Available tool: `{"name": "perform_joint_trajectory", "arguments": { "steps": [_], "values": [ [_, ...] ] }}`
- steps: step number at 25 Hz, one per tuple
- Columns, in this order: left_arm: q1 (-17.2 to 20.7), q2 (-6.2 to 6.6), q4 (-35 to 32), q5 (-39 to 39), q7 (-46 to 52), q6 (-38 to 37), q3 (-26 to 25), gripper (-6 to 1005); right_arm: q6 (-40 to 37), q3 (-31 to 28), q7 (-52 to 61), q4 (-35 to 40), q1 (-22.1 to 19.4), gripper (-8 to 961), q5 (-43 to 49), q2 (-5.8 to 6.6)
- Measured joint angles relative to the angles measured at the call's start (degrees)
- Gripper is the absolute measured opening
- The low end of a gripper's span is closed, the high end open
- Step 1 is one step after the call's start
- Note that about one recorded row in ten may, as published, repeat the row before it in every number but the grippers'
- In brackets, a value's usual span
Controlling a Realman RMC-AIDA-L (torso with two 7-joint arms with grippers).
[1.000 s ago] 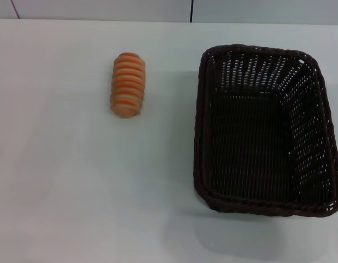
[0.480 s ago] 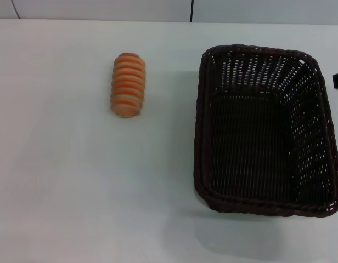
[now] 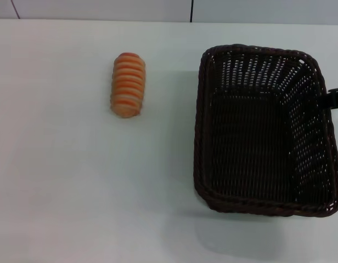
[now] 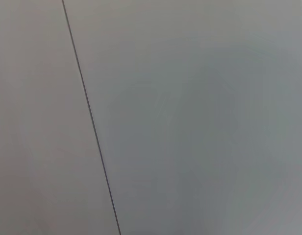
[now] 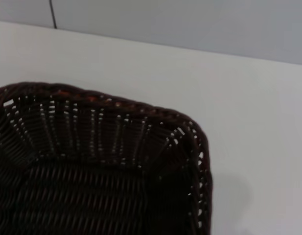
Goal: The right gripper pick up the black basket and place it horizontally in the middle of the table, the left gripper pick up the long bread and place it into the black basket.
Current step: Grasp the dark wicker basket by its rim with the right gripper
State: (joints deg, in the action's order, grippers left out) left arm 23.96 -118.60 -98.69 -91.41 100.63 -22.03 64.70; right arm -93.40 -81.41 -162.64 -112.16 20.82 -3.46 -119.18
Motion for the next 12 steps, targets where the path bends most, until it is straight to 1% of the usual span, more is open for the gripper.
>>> {"name": "perform_joint_trajectory", "arguments": {
  "steps": [5,9,12],
  "values": [
    [-0.9,0.06,0.4,0.0,-1.1,-0.1,0.1,772,1.9,2.4,1.4,2.3,0.0,604,-0.2,0.0],
    [-1.4,0.06,0.7,0.0,-1.1,-0.2,0.1,772,1.9,3.3,2.2,2.4,-0.4,604,-0.2,0.0],
    [-1.7,0.06,1.1,0.0,-1.1,-0.2,0.2,772,2.1,4.1,2.6,2.1,-1.4,603,-0.2,0.0]
  ]
}}
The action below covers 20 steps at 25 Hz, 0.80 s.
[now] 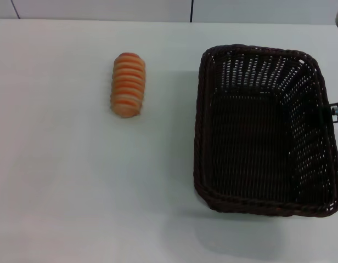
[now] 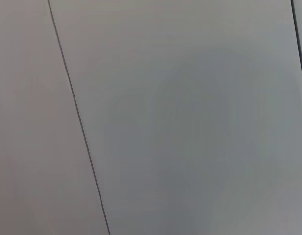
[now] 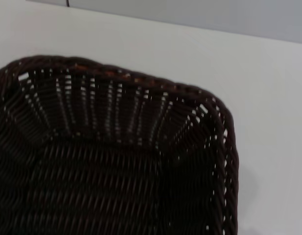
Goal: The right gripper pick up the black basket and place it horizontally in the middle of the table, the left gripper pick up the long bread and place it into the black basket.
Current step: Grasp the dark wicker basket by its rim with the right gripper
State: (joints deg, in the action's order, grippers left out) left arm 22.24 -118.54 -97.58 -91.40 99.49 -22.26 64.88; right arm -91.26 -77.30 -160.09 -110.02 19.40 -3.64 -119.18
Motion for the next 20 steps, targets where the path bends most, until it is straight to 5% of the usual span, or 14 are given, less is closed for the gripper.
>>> {"name": "perform_joint_trajectory", "arguments": {
  "steps": [20],
  "values": [
    [0.2,-0.15,0.3,-0.1,-1.3,0.2,0.1,772,5.3,3.5,0.2,3.2,-3.4,601,0.4,0.0]
  ]
}}
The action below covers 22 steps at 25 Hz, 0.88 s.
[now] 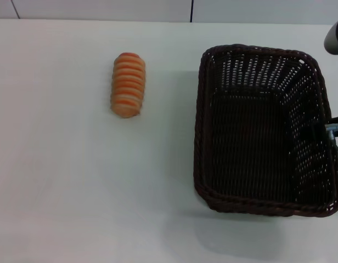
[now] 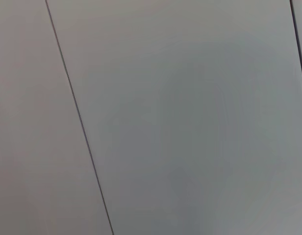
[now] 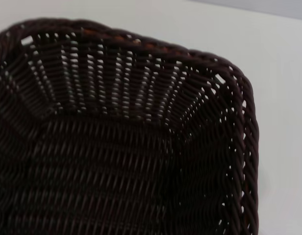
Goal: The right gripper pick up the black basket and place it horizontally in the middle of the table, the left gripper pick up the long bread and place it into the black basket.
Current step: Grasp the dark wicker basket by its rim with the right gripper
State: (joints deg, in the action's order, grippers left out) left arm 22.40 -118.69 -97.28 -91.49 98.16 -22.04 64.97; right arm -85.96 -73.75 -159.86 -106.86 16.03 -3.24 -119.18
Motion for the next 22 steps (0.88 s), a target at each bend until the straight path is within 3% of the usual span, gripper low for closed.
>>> {"name": "perform_joint_trajectory", "arguments": {
  "steps": [19,22],
  "values": [
    [-1.9,0.17,0.1,0.1,-1.4,0.8,-0.9,772,2.6,3.1,0.6,4.1,0.5,599,0.7,0.09],
    [-1.9,0.2,0.1,0.1,-1.5,0.8,-0.9,772,2.7,3.7,0.2,4.2,0.6,475,1.9,0.16]
  ]
}}
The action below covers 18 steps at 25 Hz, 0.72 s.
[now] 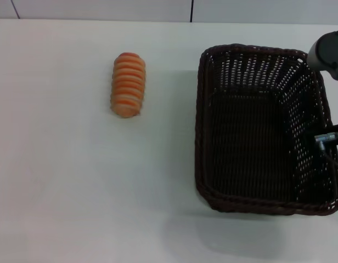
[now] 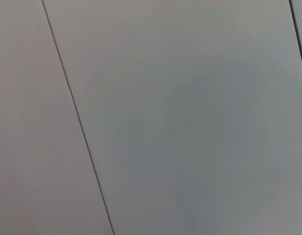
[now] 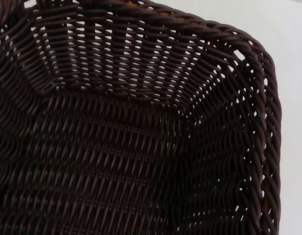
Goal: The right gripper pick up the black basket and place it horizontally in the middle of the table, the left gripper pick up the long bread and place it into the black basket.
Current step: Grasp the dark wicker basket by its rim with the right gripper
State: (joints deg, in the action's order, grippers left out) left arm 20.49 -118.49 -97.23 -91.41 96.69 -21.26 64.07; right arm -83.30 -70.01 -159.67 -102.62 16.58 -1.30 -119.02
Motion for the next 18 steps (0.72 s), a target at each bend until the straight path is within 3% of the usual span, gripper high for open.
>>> {"name": "perform_joint_trajectory", "arguments": {
  "steps": [2,7,13,18],
  "values": [
    [0.0,0.01,0.0,0.0,-0.1,0.0,0.0,772,-0.4,1.7,-0.8,-0.2,0.0,393,2.9,0.1],
    [0.2,0.02,-0.1,-0.1,-0.1,0.0,0.0,772,-0.5,4.4,-1.8,0.3,0.2,312,6.6,0.07],
    [0.4,-0.04,-0.2,-0.1,-0.2,0.0,0.0,773,0.1,6.4,-2.6,2.0,0.9,307,7.8,0.08],
    [0.4,-0.07,-0.2,-0.1,-0.2,0.0,0.0,773,5.2,8.2,-5.4,1.1,0.1,303,8.6,0.26]
  ]
}}
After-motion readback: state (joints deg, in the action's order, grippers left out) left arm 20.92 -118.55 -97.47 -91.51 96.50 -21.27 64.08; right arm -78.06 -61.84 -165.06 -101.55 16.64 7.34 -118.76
